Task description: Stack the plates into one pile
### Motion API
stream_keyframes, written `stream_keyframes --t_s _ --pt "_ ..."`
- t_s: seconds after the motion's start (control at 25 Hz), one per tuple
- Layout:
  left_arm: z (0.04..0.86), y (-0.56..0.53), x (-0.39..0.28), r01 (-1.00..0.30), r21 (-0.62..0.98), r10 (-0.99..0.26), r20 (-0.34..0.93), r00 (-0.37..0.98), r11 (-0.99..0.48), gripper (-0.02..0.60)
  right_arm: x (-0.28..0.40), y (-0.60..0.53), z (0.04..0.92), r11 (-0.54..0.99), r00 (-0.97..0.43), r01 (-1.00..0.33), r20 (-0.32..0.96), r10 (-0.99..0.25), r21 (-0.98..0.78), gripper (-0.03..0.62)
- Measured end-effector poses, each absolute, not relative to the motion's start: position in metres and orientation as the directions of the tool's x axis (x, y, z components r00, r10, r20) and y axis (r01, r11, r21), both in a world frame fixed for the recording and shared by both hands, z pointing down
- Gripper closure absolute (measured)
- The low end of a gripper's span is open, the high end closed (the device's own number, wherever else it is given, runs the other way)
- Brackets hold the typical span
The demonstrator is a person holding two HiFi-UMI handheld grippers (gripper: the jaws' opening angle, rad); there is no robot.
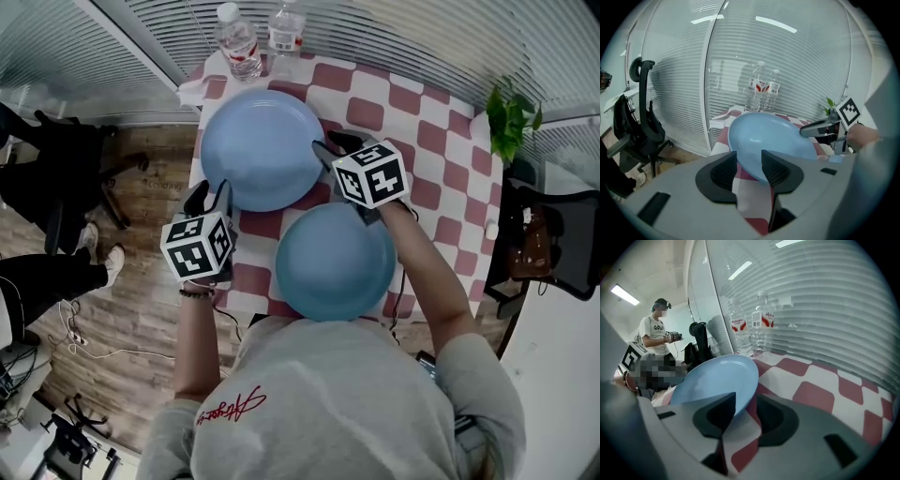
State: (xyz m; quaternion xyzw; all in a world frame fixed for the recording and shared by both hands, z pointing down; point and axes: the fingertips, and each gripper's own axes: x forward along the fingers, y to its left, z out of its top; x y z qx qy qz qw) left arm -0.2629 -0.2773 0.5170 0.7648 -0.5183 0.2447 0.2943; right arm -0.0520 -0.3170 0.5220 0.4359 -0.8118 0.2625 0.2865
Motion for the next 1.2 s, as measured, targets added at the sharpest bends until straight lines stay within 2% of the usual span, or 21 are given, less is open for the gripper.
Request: stream_keyframes --t_s 0.16,0.32,0.48,0.88,1.2 --pt "0.523 -0.281 -0.270 -0.953 0.167 -0.651 0.700 0.294 -0.251 0.407 -0.053 -0.318 0.535 0.433 -0.483 -0.859 0.716 -0.504 -0.274 0.462" --pt "0.532 -0.283 -0.269 -0.944 0.250 -0.621 0.712 0.329 -0.214 0.411 -0.057 -0.317 0.539 0.420 -0.506 -0.849 0.721 -0.473 -0.320 0.473" --pt "0.540 -0.288 -0.269 -0.956 0.196 -0.612 0.736 0.289 -0.217 0.442 -0.057 -0.317 0.539 0.421 -0.511 -0.846 0.720 -0.469 -0.327 0.477" --pt "0.526 -0.292 -0.271 -0.963 0.132 -0.634 0.730 0.256 -0.237 0.459 -0.058 -0.319 0.531 0.444 -0.499 -0.849 0.711 -0.496 -0.287 0.485" --pt "0.496 -0.287 -0.266 -0.954 0.167 -0.663 0.688 0.294 -0.250 0.459 -0.054 -0.316 0.504 0.453 -0.515 -0.843 0.676 -0.527 -0.290 0.487"
